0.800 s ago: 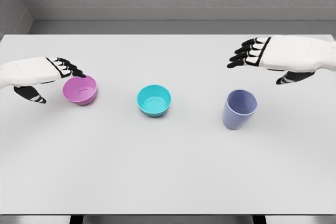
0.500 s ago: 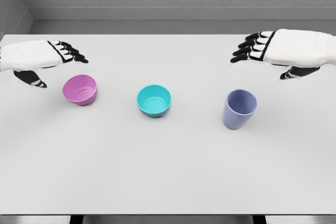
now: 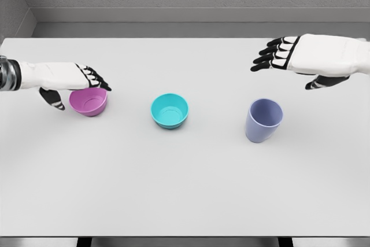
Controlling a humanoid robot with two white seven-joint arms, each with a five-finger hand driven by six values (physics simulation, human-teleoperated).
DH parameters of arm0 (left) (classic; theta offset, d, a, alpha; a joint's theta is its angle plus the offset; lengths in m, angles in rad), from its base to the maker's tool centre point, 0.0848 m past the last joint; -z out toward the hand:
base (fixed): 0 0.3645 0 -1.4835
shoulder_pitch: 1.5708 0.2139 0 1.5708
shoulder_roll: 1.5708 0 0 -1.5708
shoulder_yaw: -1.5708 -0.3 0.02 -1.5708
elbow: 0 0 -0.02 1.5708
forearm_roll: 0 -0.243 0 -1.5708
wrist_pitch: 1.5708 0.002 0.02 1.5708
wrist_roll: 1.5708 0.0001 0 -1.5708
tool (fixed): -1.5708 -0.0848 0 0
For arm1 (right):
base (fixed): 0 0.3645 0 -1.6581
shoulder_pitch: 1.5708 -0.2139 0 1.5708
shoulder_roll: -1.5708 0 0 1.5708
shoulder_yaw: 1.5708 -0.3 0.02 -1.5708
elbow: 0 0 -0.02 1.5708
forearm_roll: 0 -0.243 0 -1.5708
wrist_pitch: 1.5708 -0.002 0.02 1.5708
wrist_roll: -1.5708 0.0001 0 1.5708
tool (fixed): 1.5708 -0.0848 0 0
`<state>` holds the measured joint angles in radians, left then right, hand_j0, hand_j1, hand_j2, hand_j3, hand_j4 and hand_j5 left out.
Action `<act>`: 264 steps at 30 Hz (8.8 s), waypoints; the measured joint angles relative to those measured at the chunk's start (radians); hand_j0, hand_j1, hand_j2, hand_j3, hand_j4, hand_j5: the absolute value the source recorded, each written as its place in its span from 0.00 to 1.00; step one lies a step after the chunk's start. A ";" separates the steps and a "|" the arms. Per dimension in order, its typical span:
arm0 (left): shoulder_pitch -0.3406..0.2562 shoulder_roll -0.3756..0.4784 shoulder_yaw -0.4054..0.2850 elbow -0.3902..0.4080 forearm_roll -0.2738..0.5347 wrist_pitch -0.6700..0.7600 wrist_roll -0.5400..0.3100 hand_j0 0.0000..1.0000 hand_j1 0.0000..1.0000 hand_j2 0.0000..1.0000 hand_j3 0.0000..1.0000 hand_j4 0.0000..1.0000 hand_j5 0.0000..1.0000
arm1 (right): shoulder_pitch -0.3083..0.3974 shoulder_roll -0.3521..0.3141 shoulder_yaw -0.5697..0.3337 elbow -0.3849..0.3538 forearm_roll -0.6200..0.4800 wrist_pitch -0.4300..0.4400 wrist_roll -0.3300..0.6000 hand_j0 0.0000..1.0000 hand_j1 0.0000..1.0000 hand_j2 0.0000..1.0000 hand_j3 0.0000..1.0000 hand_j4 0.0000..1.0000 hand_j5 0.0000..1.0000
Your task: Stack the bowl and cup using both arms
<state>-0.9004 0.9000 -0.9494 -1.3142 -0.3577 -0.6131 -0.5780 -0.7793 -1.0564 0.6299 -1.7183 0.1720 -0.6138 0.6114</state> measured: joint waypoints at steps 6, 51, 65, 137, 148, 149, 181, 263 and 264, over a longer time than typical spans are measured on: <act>-0.003 -0.025 -0.005 0.039 0.002 0.000 0.004 1.00 1.00 1.00 1.00 1.00 1.00 | 0.005 0.001 0.025 -0.004 0.000 0.000 0.000 1.00 1.00 1.00 1.00 1.00 1.00; 0.009 -0.067 -0.006 0.082 -0.021 0.000 -0.002 1.00 1.00 1.00 1.00 1.00 1.00 | 0.003 0.046 0.172 0.031 0.072 0.000 0.000 1.00 1.00 1.00 1.00 1.00 1.00; 0.011 -0.069 -0.006 0.083 -0.026 0.000 -0.003 1.00 1.00 1.00 1.00 1.00 1.00 | 0.005 0.056 0.193 0.031 0.080 0.000 0.000 1.00 1.00 1.00 1.00 1.00 1.00; -0.091 -0.323 -0.067 -0.138 -0.032 0.000 -0.033 0.73 0.73 0.73 0.73 0.73 0.73 | -0.003 0.052 0.194 0.059 0.085 0.000 0.000 1.00 1.00 1.00 1.00 1.00 1.00; -0.084 -0.325 -0.089 -0.106 -0.033 0.000 -0.033 0.74 0.74 0.74 0.74 0.74 0.74 | -0.003 0.053 0.210 0.059 0.085 0.000 0.000 1.00 1.00 1.00 1.00 1.00 1.00; -0.084 -0.325 -0.090 -0.104 -0.033 0.000 -0.033 0.74 0.74 0.74 0.74 0.74 0.74 | -0.003 0.054 0.211 0.059 0.085 0.000 0.000 1.00 1.00 1.00 1.00 1.00 1.00; -0.103 -0.315 -0.087 -0.068 -0.012 0.000 -0.027 1.00 1.00 1.00 1.00 1.00 1.00 | -0.002 0.049 0.213 0.059 0.085 0.000 0.000 1.00 1.00 1.00 1.00 1.00 1.00; -0.011 0.027 0.050 -0.073 0.065 0.000 -0.014 1.00 1.00 1.00 1.00 1.00 1.00 | -0.012 0.119 0.251 0.127 0.110 0.000 0.000 0.69 0.69 0.69 0.69 0.69 0.69; -0.011 0.027 0.050 -0.073 0.065 0.000 -0.014 1.00 1.00 1.00 1.00 1.00 1.00 | -0.012 0.120 0.250 0.127 0.110 0.000 0.000 0.69 0.69 0.69 0.69 0.69 0.69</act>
<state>-0.9112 0.9273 -0.8998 -1.3868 -0.2930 -0.6133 -0.5925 -0.7915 -0.9362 0.8795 -1.5913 0.2819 -0.6135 0.6110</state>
